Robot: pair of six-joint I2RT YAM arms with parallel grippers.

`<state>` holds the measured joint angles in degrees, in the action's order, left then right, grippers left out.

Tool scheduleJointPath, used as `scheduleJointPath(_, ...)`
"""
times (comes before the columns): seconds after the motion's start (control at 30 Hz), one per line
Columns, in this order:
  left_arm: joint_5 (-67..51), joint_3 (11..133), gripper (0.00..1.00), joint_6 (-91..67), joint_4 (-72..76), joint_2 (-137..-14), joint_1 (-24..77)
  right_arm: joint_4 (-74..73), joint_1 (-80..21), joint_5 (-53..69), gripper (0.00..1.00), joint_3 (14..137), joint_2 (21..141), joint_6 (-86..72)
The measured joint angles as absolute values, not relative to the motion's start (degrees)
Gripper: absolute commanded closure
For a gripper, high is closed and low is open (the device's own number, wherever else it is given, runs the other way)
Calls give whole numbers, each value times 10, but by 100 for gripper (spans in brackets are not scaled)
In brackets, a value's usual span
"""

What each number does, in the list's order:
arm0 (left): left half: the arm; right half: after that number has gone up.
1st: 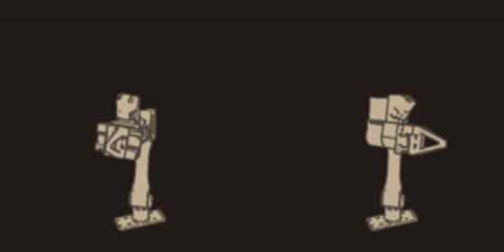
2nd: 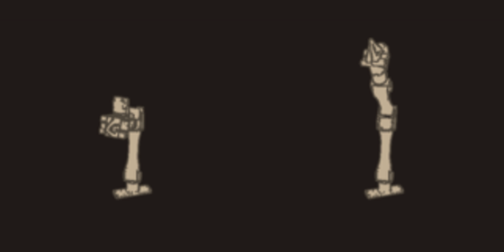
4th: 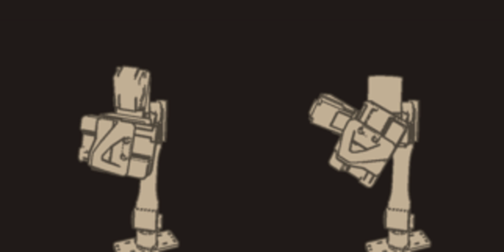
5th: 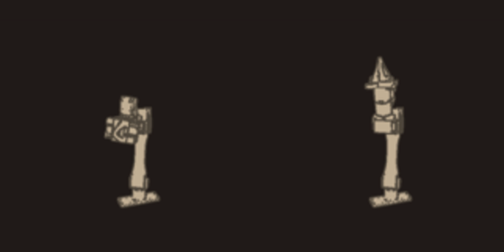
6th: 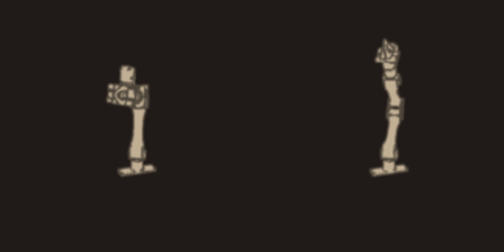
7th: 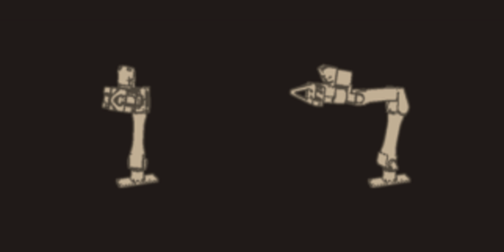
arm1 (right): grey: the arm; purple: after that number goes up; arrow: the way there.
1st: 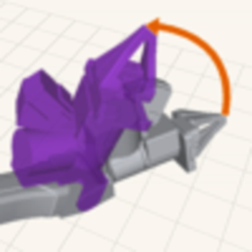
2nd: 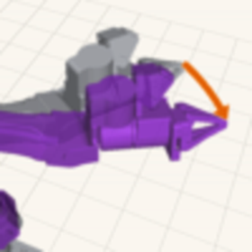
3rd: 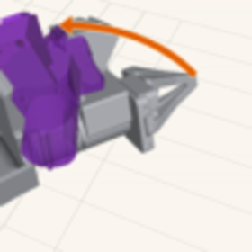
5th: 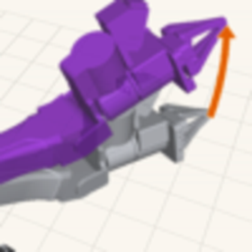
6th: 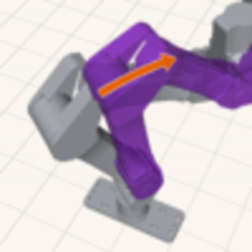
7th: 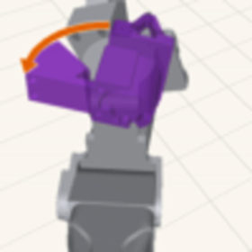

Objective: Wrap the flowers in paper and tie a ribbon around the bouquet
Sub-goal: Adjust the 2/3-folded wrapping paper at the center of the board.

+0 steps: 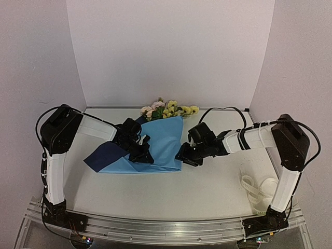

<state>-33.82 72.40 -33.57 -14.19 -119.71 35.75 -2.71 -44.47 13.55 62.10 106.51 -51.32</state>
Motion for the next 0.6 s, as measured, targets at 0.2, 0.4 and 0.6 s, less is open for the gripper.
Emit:
scheduleJointPath(0.2, -337, 728, 100, -323, -156, -1196, 353, -77, -445, 101, 53, 708, 1119, -476)
scheduleJointPath(0.4, -335, 731, 100, -315, -162, -1196, 353, -116, -445, 76, 52, 755, 1172, -449)
scheduleJointPath(0.6, -335, 731, 100, -314, -164, -1196, 352, -134, -445, 67, 64, 766, 1182, -435)
